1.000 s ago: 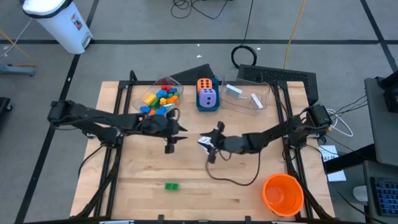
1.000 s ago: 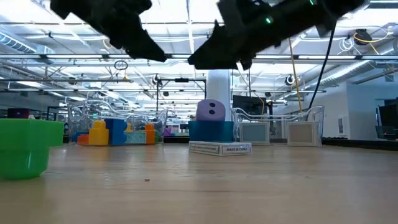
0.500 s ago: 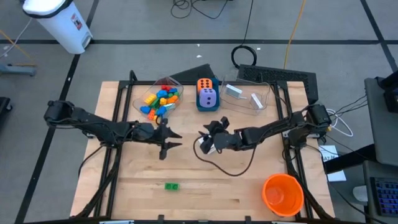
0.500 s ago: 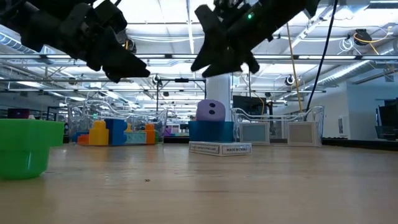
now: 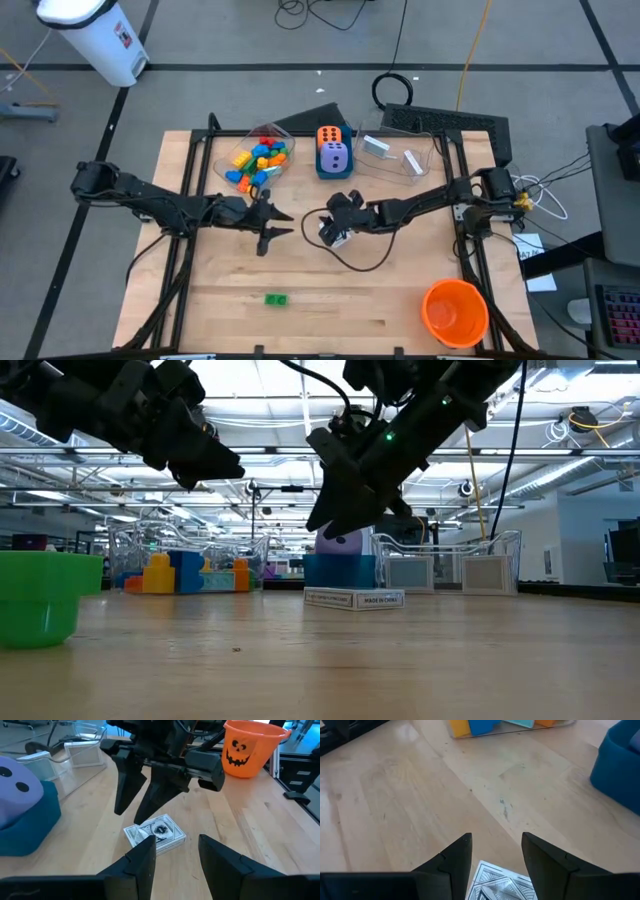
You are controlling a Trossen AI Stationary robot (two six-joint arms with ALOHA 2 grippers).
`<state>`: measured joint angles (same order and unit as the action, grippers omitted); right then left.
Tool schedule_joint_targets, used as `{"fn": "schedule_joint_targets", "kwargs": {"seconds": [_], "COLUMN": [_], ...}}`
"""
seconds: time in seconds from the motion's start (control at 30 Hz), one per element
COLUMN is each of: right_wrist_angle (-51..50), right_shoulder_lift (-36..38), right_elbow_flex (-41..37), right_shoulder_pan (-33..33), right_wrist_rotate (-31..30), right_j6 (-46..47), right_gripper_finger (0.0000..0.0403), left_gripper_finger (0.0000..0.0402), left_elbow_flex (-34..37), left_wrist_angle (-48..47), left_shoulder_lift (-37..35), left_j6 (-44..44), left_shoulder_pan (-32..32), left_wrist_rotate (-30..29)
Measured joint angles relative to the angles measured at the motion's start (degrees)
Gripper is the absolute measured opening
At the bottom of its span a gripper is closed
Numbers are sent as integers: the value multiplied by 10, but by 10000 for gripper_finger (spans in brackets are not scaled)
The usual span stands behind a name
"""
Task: Pick & Place Toys
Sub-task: Put the black playing cards into the right transparent bin
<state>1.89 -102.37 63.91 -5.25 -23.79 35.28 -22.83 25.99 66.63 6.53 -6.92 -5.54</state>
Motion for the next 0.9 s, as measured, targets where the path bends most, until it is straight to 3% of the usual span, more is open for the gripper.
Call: {"fn": "schedule_joint_targets", "kwargs": {"seconds": [0.3,0.53,0.67,0.9], "right_wrist_angle": [1,2,1,77], "right_shoulder_lift": [0,0,0,0], "right_elbow_flex": [0,-10,-24,-69], "right_shoulder_pan": [-1,-1,-1,-3], "right_wrist_rotate": [2,75,75,76], "right_j6": [0,-21,-17,-6], "right_gripper_finger": [164,164,164,171], "left_gripper_finger": [152,152,152,152], "left_elbow_flex": [0,0,0,0], "left_wrist_angle": [-6,-8,-9,-9], "left_shoulder_lift": [0,0,0,0], "left_j6": [-4,-3,-2,-2], "left_shoulder_pan": [0,0,0,0], "left_wrist_rotate": [0,0,0,0]}}
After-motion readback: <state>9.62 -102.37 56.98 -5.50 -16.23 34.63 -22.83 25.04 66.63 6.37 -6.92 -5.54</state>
